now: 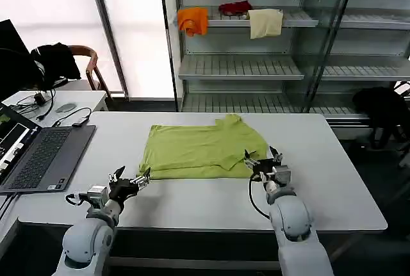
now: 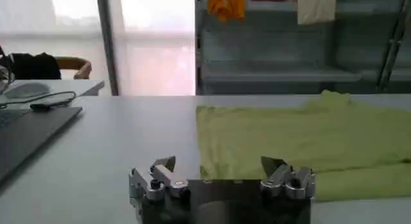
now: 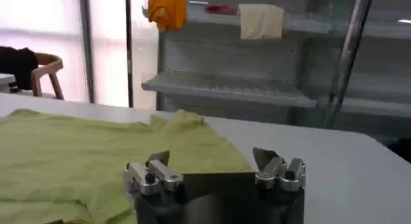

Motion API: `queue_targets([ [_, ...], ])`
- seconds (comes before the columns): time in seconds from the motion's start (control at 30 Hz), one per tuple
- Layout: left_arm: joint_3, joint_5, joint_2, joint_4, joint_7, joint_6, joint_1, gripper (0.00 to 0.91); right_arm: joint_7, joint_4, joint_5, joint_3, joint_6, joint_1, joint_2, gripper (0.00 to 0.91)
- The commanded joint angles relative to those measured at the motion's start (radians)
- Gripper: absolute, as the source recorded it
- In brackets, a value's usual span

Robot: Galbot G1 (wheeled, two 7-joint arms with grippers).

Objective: Fold and organize the clothes.

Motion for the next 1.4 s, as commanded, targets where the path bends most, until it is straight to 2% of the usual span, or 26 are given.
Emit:
queue_targets([
  [0.03, 0.004, 0.013, -0.003, 0.007, -0.001, -0.001, 0.026, 0.907, -0.005, 0.069, -0.002, 0.039, 0.000, -0.100, -0.019, 0.907],
  [0.43, 0.012, 0.038, -0.012, 0.055, 0.000, -0.004, -0.005, 0.907, -0.008, 0.002, -0.012, 0.060, 0.005, -0.081, -0.025, 0.907],
  [0.47, 0.012, 0.039, -0.012, 0.060, 0.001, -0.004, -0.008, 0.907, -0.008, -0.004, -0.012, 0.059, 0.006, -0.077, -0.025, 0.806],
  [0.5, 0.014, 0.041, -0.013, 0.070, 0.001, -0.005, -0.012, 0.907, -0.009, -0.021, -0.014, 0.058, 0.008, -0.071, -0.023, 0.756],
  [0.53, 0.015, 0.043, -0.014, 0.075, 0.001, -0.006, -0.015, 0.907, -0.010, -0.043, -0.016, 0.056, 0.009, -0.060, -0.018, 0.534],
  [0.57, 0.016, 0.045, -0.015, 0.078, 0.001, -0.006, -0.017, 0.907, -0.010, -0.051, -0.016, 0.055, 0.010, -0.057, -0.017, 0.453],
  [0.6, 0.018, 0.049, -0.016, 0.084, 0.001, -0.006, -0.021, 0.907, -0.013, -0.068, -0.023, 0.050, 0.015, -0.050, -0.013, 0.312],
  [0.63, 0.019, 0.050, -0.017, 0.088, 0.001, -0.006, -0.024, 0.846, -0.016, -0.082, -0.032, 0.044, 0.019, -0.047, -0.009, 0.252],
  [0.67, 0.020, 0.054, -0.018, 0.092, 0.002, -0.006, -0.026, 0.826, -0.019, -0.092, -0.040, 0.040, 0.027, -0.044, -0.005, 0.161],
  [0.7, 0.022, 0.057, -0.019, 0.095, 0.002, -0.006, -0.027, 0.806, -0.021, -0.104, -0.046, 0.035, 0.030, -0.042, -0.001, 0.121],
  [0.73, 0.024, 0.065, -0.020, 0.102, 0.002, -0.007, -0.030, 0.695, -0.021, -0.114, -0.053, 0.030, 0.033, -0.039, 0.004, 0.010],
  [0.77, 0.025, 0.072, -0.021, 0.107, 0.002, -0.009, -0.032, 0.615, -0.020, -0.123, -0.058, 0.027, 0.037, -0.035, 0.008, 0.000],
  [0.8, 0.025, 0.079, -0.023, 0.111, 0.004, -0.011, -0.034, 0.484, -0.019, -0.132, -0.060, 0.025, 0.041, -0.032, 0.013, 0.000],
  [0.83, 0.025, 0.080, -0.023, 0.114, 0.008, -0.014, -0.035, 0.393, -0.021, -0.135, -0.061, 0.024, 0.043, -0.030, 0.016, 0.000],
  [0.87, 0.026, 0.081, -0.022, 0.115, 0.010, -0.015, -0.035, 0.171, -0.021, -0.137, -0.060, 0.022, 0.043, -0.030, 0.017, 0.000],
  [0.9, 0.027, 0.083, -0.021, 0.118, 0.012, -0.016, -0.035, 0.171, -0.022, -0.139, -0.060, 0.020, 0.045, -0.027, 0.017, 0.000],
  [0.93, 0.027, 0.084, -0.021, 0.121, 0.013, -0.017, -0.037, 0.010, -0.023, -0.141, -0.060, 0.019, 0.046, -0.025, 0.017, 0.000],
  [1.4, 0.032, 0.095, -0.016, 0.129, 0.029, -0.025, -0.046, 0.000, -0.032, -0.113, -0.056, 0.019, 0.046, -0.030, 0.017, 0.000],
])
